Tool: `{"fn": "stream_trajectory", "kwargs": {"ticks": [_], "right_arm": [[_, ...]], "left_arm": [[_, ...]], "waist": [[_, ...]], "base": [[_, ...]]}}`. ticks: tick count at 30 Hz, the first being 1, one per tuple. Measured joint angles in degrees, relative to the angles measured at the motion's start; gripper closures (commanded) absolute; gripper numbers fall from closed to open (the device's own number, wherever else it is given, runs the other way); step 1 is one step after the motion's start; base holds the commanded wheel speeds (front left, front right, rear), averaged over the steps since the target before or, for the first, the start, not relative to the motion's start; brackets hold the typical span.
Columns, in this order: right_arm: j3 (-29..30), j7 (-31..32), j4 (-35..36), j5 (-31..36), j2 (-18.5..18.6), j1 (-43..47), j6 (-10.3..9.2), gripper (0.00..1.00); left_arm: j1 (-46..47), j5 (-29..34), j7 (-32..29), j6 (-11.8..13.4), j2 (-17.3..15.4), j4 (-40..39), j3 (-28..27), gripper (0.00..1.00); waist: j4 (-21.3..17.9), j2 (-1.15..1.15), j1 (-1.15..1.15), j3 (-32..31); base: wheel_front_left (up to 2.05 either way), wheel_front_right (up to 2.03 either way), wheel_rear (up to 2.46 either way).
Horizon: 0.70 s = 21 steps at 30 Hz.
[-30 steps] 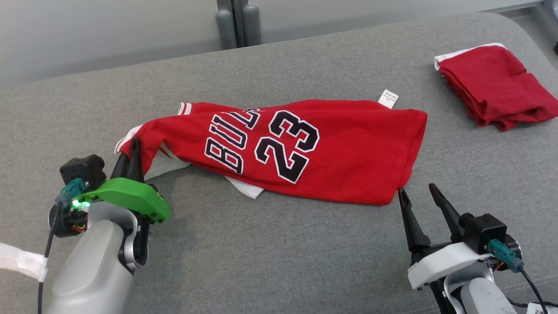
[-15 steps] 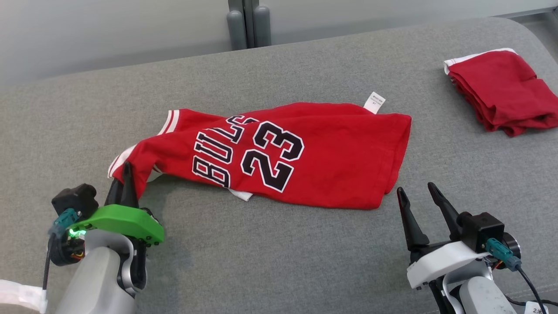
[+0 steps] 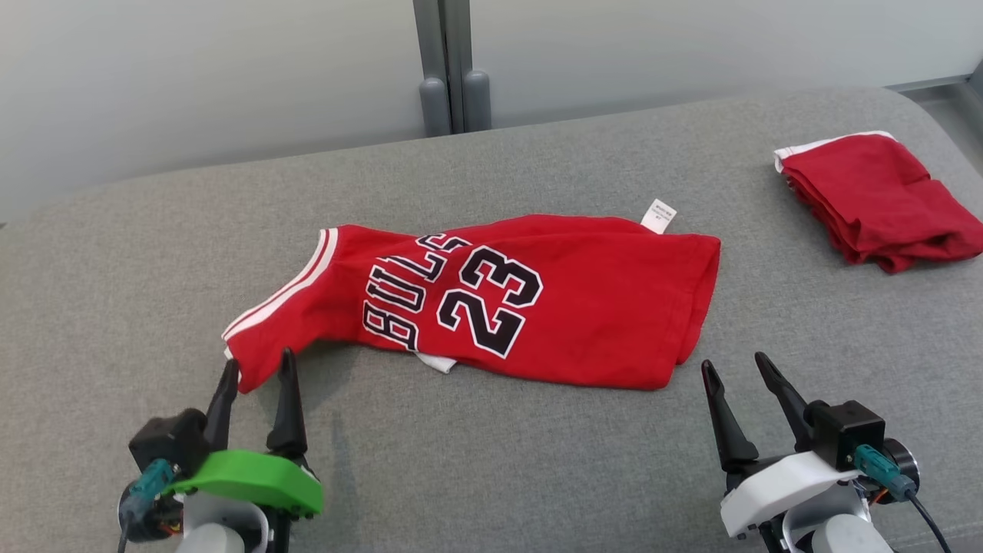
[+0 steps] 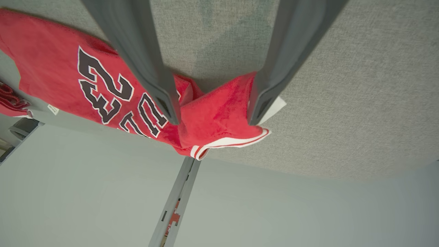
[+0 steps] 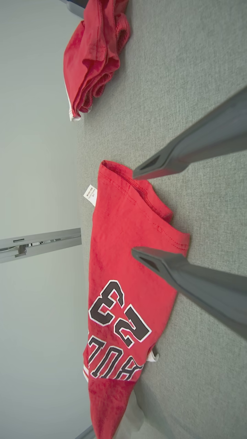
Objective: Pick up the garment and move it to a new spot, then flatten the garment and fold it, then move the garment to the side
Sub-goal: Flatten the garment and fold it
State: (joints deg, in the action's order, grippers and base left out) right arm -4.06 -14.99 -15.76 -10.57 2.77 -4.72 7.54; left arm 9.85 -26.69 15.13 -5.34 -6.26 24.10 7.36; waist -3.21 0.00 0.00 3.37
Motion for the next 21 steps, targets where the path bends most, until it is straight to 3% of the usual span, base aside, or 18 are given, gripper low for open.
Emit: {"fn": "stream_trajectory", "kwargs": {"ticks": [10,21], "right_arm": [[0.65,0.00,-0.20,0.09,0.01,1.51,0.00,0.00],[1.34,0.00,-0.51,1.67,0.01,1.42,0.00,0.00]], "left_arm": [[-9.33,3.79,0.00,-0.71,2.99,-6.66,-0.75,0.00],[-10.13,4.63,0.00,-0.82,3.34,-9.31,2.16,0.00]], "waist": [[1.31,0.00,0.00,-3.02],[2.14,0.00,0.00,-2.48]], "base": [[0.00,0.00,0.00],[0.00,0.00,0.00]]}}
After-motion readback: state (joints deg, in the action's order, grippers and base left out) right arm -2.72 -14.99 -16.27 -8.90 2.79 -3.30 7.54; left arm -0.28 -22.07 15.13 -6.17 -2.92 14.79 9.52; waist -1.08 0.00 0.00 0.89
